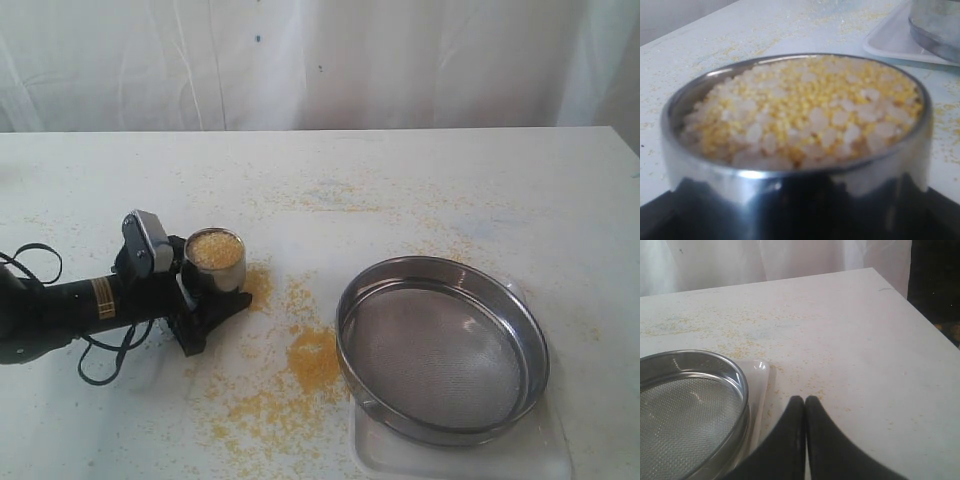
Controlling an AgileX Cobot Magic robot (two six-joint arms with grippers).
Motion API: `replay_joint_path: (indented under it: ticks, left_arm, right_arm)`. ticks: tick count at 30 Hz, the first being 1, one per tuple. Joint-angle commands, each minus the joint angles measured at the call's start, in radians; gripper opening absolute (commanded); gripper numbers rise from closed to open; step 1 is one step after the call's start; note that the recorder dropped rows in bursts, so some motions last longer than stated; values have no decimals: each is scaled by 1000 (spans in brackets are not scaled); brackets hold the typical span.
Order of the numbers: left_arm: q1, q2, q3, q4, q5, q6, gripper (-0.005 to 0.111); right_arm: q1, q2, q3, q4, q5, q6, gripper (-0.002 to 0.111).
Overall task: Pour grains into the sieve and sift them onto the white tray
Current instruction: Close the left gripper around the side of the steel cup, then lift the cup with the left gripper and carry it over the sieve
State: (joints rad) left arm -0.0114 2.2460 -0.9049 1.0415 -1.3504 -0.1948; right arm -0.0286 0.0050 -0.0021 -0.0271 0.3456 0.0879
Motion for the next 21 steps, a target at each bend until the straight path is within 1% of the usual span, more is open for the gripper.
replay_joint_path:
  ticks: [1, 6, 15, 21]
  left_arm:
    - [-1, 21, -52, 7, 129, -57, 0]
    - [-1, 2, -78, 3, 129, -87, 0]
    - [-1, -59, -79, 8, 129, -90, 0]
    - [-1, -67, -79, 6, 129, -96, 0]
  right_arm:
    - [-3, -5, 2, -4, -5, -5, 0]
    - [-3, -5, 2, -4, -5, -5, 0]
    - [-3, -5, 2, -4, -5, -5, 0]
    - [-3, -5, 2, -4, -5, -5, 0]
